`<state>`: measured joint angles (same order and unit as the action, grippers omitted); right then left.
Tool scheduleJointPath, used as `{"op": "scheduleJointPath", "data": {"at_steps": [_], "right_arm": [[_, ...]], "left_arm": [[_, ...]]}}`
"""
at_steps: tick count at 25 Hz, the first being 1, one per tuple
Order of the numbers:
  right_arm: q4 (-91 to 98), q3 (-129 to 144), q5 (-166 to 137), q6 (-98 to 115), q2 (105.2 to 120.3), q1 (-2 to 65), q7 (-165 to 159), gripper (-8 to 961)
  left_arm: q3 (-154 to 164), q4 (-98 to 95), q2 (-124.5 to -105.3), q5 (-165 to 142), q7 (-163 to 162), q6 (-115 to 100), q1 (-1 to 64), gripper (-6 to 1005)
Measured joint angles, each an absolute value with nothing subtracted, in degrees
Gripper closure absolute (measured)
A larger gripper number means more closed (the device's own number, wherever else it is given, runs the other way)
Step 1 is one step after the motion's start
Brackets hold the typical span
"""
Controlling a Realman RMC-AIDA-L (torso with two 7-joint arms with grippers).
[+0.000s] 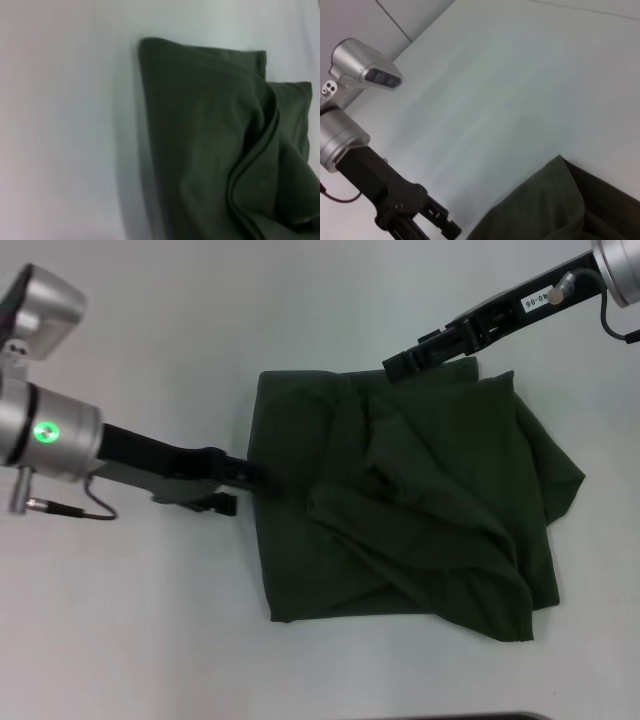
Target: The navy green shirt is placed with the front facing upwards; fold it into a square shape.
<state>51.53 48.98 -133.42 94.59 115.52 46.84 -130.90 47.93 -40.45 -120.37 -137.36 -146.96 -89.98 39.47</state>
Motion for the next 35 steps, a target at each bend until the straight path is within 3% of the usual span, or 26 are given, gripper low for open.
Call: {"op": "scheduleJointPath", "data": {"at_steps": [7,19,24,35], "right_arm": [[51.47,48.70,-133.42,94.57,115.26,46.18,-130.94,26],[51.48,48.59,-133.33,94.51,115.21,46.14,-130.82,26],[51.47,48.57,-133.25,94.41,115.21,46.09,-130.66,26],[51.41,48.45,-133.17,94.39,115.19,45.97,-130.87,26]], "left_arm": [[47.90,-39.94,-122.31,-137.74,-147.13,-88.34,41.02,126],[50.89,-37.00,-123.07,-137.91,-147.46,-84.81,43.10,127],[51.72,-39.04,-123.12,-137.79,-146.44,-85.65,43.38,207],[53.15,-39.96,-123.10,-137.83,-146.01,-87.00,43.55,566]]}}
